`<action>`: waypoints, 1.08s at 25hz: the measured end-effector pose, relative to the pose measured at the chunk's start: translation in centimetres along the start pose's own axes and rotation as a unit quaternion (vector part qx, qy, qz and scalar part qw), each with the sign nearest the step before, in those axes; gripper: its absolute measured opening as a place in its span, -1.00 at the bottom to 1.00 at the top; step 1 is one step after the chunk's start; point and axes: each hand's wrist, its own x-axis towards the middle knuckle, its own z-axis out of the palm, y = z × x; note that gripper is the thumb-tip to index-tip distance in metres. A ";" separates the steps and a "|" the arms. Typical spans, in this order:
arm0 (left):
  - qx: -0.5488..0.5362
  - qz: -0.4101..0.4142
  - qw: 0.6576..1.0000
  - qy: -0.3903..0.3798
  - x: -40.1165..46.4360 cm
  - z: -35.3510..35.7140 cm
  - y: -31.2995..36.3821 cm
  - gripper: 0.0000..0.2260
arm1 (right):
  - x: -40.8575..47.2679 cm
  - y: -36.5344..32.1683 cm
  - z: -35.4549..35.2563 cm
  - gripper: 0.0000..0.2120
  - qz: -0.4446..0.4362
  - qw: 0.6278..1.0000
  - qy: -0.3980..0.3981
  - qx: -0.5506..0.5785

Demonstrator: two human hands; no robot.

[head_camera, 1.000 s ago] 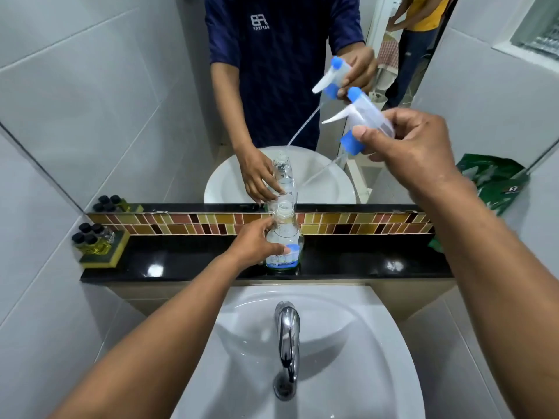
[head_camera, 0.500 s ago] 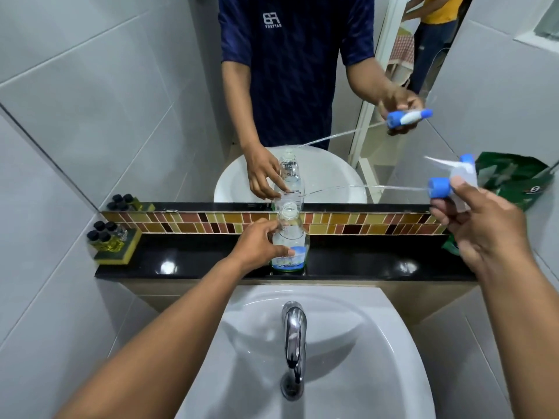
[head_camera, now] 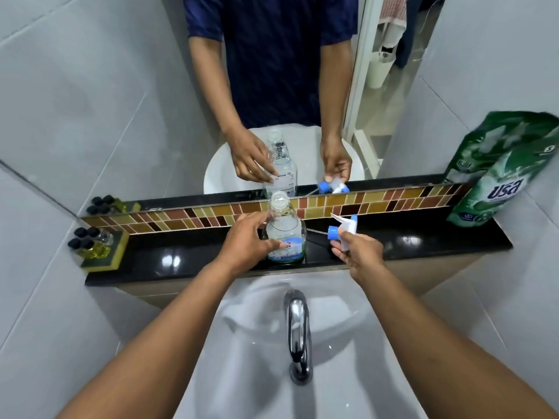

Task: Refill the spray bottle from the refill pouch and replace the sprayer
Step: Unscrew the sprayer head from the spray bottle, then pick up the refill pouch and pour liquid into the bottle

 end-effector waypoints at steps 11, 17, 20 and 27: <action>0.010 -0.018 0.999 0.025 -0.8 0.8 -0.2 -0.27 | 2.1 0.0 1.0 -0.63 -0.127 0.900 0.109 -0.403; -0.024 -0.108 0.990 0.084 -5.9 2.0 -0.3 -0.85 | -2.3 -0.7 -4.9 -0.77 -0.185 0.928 0.094 -0.309; -0.039 -0.066 0.997 -0.019 -7.3 4.9 2.8 -0.88 | -4.2 -3.9 -10.6 -0.88 -0.220 0.939 0.126 -0.231; -0.040 0.101 0.992 -0.063 -1.7 11.4 20.3 -0.84 | -1.8 -14.3 -20.4 -0.89 -0.265 0.939 0.200 -0.087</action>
